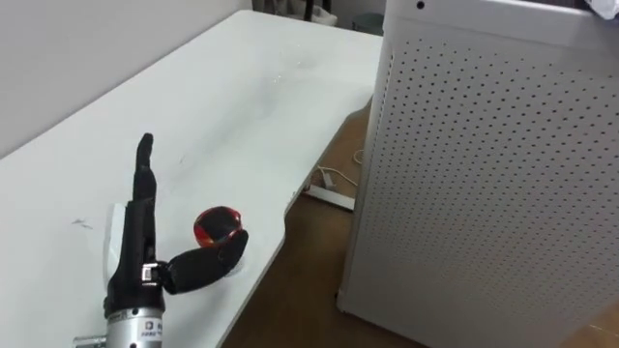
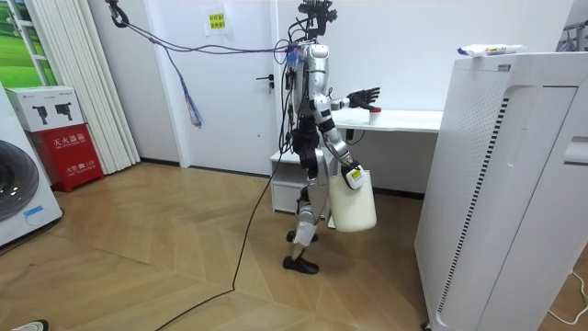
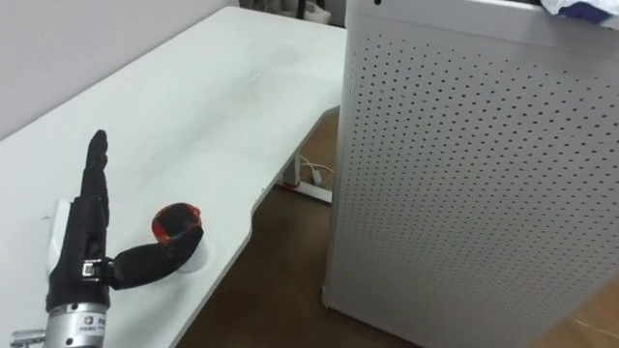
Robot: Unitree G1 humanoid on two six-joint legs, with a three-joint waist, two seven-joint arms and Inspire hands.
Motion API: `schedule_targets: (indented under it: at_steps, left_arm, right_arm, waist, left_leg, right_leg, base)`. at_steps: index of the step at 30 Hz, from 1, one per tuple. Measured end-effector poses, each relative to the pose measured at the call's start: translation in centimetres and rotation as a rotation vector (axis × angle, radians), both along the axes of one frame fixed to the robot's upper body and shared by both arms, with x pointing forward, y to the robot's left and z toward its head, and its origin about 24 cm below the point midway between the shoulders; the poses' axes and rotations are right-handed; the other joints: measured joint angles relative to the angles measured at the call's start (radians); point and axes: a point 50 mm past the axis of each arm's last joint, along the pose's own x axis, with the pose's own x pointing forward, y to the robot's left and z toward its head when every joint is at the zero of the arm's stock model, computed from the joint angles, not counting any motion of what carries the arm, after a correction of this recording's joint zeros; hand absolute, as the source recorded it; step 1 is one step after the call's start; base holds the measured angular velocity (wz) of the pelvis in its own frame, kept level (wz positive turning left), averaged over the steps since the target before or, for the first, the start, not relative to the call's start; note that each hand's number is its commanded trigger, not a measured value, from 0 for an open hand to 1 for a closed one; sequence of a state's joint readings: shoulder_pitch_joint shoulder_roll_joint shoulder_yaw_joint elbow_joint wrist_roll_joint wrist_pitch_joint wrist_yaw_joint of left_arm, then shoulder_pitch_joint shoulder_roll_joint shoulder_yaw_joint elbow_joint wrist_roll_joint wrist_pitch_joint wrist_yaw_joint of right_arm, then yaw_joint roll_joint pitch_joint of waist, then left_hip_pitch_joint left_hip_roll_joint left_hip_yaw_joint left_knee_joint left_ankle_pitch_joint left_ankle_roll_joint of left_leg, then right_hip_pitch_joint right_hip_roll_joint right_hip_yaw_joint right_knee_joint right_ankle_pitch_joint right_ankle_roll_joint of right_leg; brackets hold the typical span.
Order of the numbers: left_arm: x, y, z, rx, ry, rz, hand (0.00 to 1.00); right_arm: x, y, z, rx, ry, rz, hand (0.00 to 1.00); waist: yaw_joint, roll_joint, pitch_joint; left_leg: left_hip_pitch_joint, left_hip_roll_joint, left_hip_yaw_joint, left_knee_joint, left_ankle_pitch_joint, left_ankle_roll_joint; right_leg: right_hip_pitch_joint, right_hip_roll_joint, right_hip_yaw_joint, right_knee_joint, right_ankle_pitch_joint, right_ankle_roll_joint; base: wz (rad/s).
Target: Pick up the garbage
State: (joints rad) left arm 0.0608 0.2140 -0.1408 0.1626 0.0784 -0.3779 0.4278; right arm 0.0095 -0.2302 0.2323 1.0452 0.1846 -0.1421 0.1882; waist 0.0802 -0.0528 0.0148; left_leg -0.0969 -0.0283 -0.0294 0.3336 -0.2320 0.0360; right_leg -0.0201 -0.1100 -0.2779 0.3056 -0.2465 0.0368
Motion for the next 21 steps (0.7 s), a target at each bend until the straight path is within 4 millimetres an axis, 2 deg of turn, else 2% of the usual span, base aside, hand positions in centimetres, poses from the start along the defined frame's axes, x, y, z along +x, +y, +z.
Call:
schedule_targets:
  at_steps: [2, 5, 7, 15, 21]
  left_arm:
    - [-0.3, 0.2, -1.1, -0.017, 0.055, 0.006, 0.00]
    - [-0.9, 0.5, -3.3, -0.063, 0.162, 0.018, 0.00]
    - [-1.8, 1.1, -4.8, -0.135, 0.242, 0.048, 0.00]
    - [-1.9, 1.3, -5.1, -0.235, 0.237, 0.080, 0.00]
    - [-1.8, 1.4, -5.6, -0.242, 0.249, 0.086, 0.00]
  right_arm:
    - [0.0, 0.1, 0.0, 0.003, 0.002, 0.003, 1.00]
    - [-0.3, 0.1, -0.2, 0.001, 0.015, -0.001, 1.00]
    - [-0.5, 0.1, -0.3, 0.000, 0.020, -0.005, 1.00]
    - [-1.1, 0.4, -0.6, 0.010, 0.053, -0.012, 1.00]
    - [-1.0, 1.0, -0.6, 0.024, 0.052, -0.010, 1.00]
  waist:
    - [-0.001, -0.006, -0.0034]
    - [-0.003, -0.008, -0.0037]
    - [-0.016, -0.008, -0.0043]
    - [-0.024, 0.001, -0.0097]
    - [-0.021, 0.004, -0.0096]
  left_leg:
    - [0.006, 0.001, 0.001, -0.007, 0.000, 0.000]
    - [0.025, 0.005, 0.000, -0.022, 0.002, -0.003]
    - [0.030, 0.006, -0.001, -0.027, 0.002, -0.003]
    - [0.041, 0.012, 0.013, -0.035, 0.003, -0.003]
    - [0.056, 0.015, 0.024, -0.040, 0.003, -0.004]
  right_leg:
    - [0.009, 0.003, 0.000, -0.012, 0.004, 0.002]
    - [0.039, 0.012, -0.002, -0.054, 0.024, 0.002]
    - [0.048, 0.016, -0.001, -0.069, 0.032, 0.004]
    - [0.047, 0.020, 0.007, -0.068, 0.036, 0.003]
    - [0.056, 0.022, 0.016, -0.067, 0.037, 0.000]
  base:
    - [0.00]
    - [0.00]
    - [-0.02]
    - [-0.04]
    - [-0.04]
